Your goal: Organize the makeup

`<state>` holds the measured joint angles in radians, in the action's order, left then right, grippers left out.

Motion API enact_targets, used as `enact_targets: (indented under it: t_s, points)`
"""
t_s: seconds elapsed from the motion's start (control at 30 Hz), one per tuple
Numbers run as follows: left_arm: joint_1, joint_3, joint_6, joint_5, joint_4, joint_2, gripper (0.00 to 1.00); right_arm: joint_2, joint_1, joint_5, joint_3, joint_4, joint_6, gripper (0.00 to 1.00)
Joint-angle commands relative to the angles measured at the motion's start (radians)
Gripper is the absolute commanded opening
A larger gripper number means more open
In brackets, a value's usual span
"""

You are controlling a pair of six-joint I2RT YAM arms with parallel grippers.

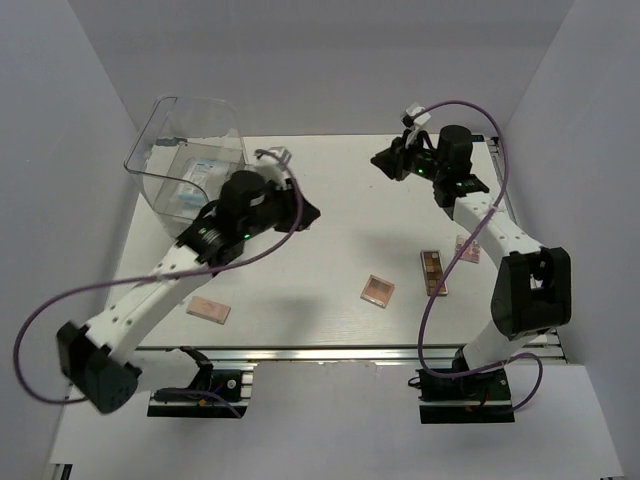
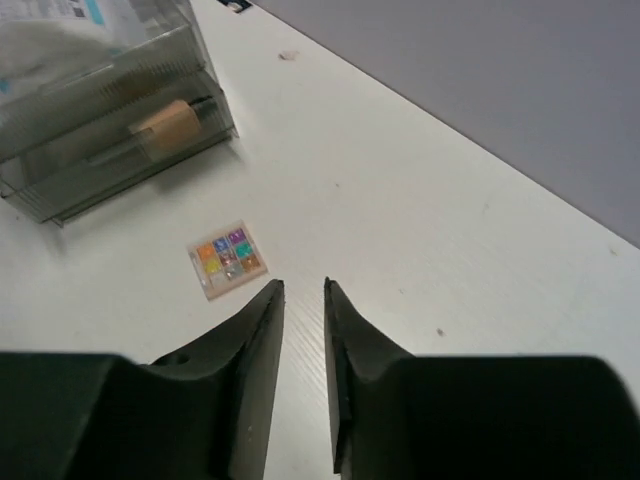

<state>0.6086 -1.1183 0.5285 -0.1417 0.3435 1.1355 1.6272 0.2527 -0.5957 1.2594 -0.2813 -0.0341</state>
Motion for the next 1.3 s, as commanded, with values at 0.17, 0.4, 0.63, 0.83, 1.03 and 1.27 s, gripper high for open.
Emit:
enact_targets:
  t_s: [0.17,0.4,0.63,0.83,1.03,1.27]
  points:
    - [0.023,-0.377,-0.249,0.476,0.293,0.562,0.4,-0.107,-0.139,-0.024,-0.048,0.241,-0.072,0.48]
    - [-0.102,-0.624,-0.357,0.499,0.394,0.843,0.1,-0.167,-0.197,-0.046,-0.13,0.251,-0.112,0.0]
    - [-0.211,-0.609,-0.413,0.542,0.399,0.877,0.09,-0.188,-0.23,-0.05,-0.183,0.234,-0.101,0.0]
    - [-0.219,-0.572,-0.389,0.683,0.419,0.891,0.46,-0.171,-0.233,-0.067,-0.175,0.226,-0.084,0.0]
    - [-0.221,-0.569,-0.375,0.78,0.42,0.888,0.78,-0.162,-0.233,-0.079,-0.173,0.225,-0.073,0.0]
    - [-0.219,-0.555,-0.378,0.789,0.387,0.876,0.34,-0.168,-0.231,-0.099,-0.183,0.241,-0.104,0.0]
